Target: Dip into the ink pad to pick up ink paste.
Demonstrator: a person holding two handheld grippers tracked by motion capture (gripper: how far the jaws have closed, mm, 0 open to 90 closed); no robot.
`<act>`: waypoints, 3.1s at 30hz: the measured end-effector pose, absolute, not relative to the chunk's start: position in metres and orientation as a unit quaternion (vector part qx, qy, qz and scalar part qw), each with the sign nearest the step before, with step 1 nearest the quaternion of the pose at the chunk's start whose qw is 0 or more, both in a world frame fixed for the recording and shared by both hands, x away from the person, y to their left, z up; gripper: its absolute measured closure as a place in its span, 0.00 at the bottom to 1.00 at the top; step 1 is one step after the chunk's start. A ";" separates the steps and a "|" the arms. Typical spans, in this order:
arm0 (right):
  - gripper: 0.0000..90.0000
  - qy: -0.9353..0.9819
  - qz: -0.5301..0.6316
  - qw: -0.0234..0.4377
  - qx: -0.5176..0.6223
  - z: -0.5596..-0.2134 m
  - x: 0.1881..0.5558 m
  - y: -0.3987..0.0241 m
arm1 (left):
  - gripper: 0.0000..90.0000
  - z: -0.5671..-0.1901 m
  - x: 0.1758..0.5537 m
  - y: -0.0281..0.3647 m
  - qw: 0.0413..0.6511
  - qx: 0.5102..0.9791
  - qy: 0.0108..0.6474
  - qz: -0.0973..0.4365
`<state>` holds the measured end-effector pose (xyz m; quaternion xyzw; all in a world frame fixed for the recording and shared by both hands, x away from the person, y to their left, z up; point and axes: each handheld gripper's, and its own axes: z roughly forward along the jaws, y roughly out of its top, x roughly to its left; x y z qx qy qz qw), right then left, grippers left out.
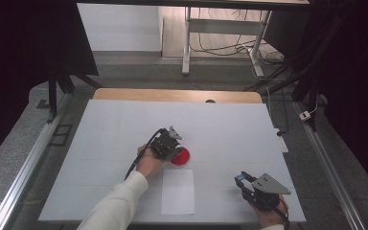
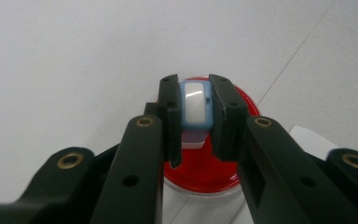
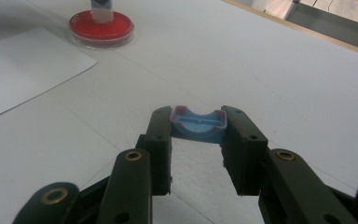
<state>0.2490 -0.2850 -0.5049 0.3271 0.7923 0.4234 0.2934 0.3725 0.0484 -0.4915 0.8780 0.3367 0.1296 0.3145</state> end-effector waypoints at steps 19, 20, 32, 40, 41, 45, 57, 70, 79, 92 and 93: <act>0.71 0.792 0.423 0.293 0.328 -0.505 0.250 -0.287 | 0.84 -0.486 0.370 0.051 0.323 0.874 0.338 0.131; 0.71 0.793 0.421 0.294 0.329 -0.505 0.250 -0.287 | 0.84 -0.485 0.370 0.052 0.324 0.875 0.335 0.132; 0.71 0.792 0.419 0.296 0.330 -0.505 0.250 -0.288 | 0.84 -0.474 0.362 0.059 0.347 0.867 0.329 0.143; 0.71 0.793 0.420 0.294 0.329 -0.505 0.250 -0.288 | 0.84 -0.467 0.356 0.066 0.370 0.859 0.329 0.133; 0.71 0.793 0.420 0.294 0.329 -0.505 0.250 -0.288 | 0.84 -0.466 0.355 0.067 0.371 0.859 0.327 0.132; 0.71 0.793 0.419 0.295 0.329 -0.505 0.250 -0.288 | 0.84 -0.463 0.352 0.069 0.375 0.859 0.325 0.130; 0.71 0.792 0.421 0.298 0.328 -0.505 0.250 -0.288 | 0.84 -0.458 0.343 0.082 0.398 0.849 0.328 0.114; 0.71 0.793 0.418 0.298 0.329 -0.504 0.251 -0.287 | 0.84 -0.455 0.328 0.093 0.411 0.848 0.316 0.109; 0.71 0.793 0.419 0.298 0.327 -0.505 0.252 -0.286 | 0.84 -0.457 0.317 0.097 0.416 0.852 0.303 0.096; 0.71 0.792 0.420 0.298 0.327 -0.505 0.252 -0.286 | 0.84 -0.455 0.304 0.093 0.423 0.858 0.281 0.077; 0.71 0.792 0.420 0.298 0.327 -0.505 0.252 -0.286 | 0.84 -0.455 0.303 0.093 0.423 0.859 0.280 0.077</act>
